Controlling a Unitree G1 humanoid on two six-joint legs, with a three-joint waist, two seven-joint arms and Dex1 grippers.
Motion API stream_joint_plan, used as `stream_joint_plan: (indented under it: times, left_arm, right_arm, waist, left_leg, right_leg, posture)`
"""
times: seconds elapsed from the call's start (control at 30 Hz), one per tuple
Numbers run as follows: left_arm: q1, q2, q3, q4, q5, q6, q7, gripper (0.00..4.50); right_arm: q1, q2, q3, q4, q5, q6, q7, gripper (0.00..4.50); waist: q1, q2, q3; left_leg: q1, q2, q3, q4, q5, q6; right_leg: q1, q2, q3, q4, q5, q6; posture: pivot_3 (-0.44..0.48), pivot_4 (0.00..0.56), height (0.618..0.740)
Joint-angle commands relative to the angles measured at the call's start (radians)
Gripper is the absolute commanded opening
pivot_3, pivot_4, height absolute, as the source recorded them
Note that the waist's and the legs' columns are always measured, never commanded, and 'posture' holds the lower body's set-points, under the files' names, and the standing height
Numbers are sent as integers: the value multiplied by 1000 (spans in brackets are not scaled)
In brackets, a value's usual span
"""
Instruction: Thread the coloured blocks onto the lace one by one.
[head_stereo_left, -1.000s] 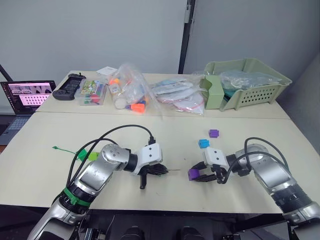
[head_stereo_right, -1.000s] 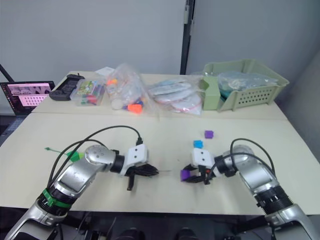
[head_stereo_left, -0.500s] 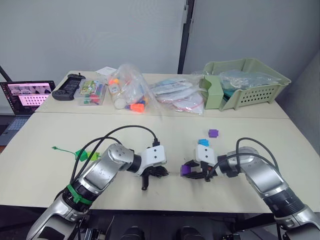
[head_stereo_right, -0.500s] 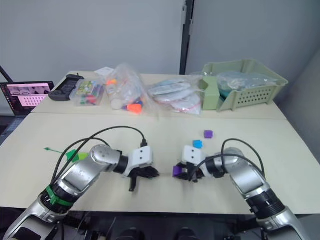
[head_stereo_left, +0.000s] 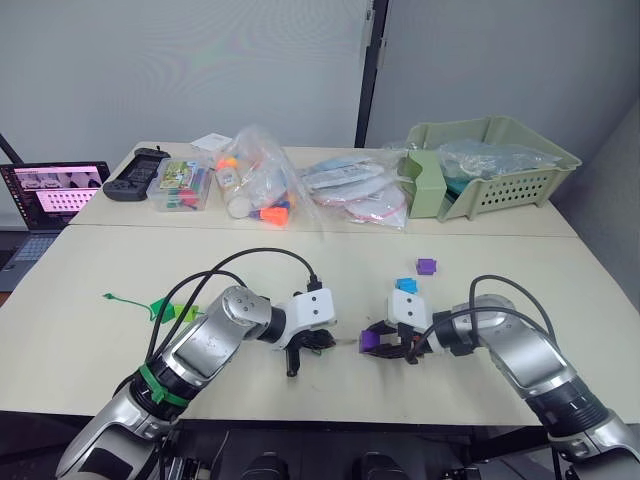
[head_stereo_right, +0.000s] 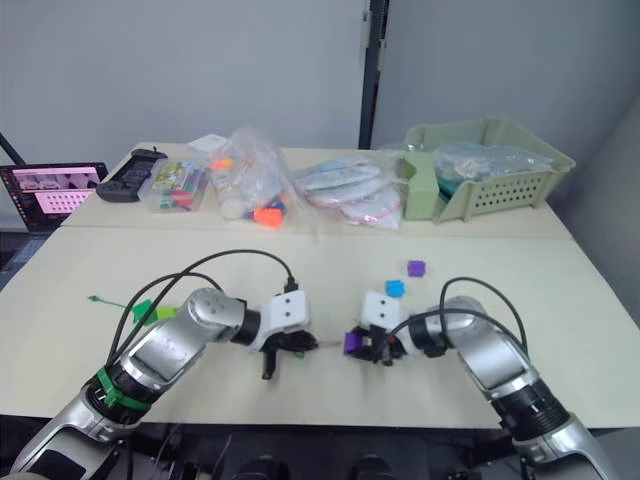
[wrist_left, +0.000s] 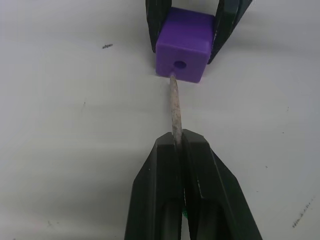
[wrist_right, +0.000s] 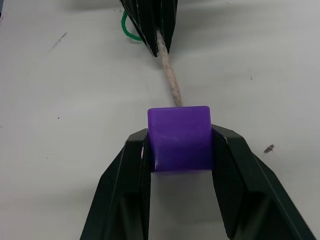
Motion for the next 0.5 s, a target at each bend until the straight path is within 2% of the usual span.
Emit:
stream_joint_plan:
  times: [0.03,0.5]
  left_arm:
    - [-25,-13,0,-29,-1,-6,6,0]
    - [-52,-61,-31,-15,-7,-21,-7,0]
  right_arm:
    - [-1,11,10,-43,2,13,-6,1155]
    - [-32,74,39,-52,-23,63,-48,1155]
  waist:
    - [0,0,0]
    - [-8,0,0]
  left_leg:
    - [0,0,0,0,0,0]
    - [1,1,0,0,0,0]
  right_leg:
    - [0,0,0,0,0,0]
    - [1,1,0,1,0,0]
  posture:
    - [0,150,740]
    - [0,150,740]
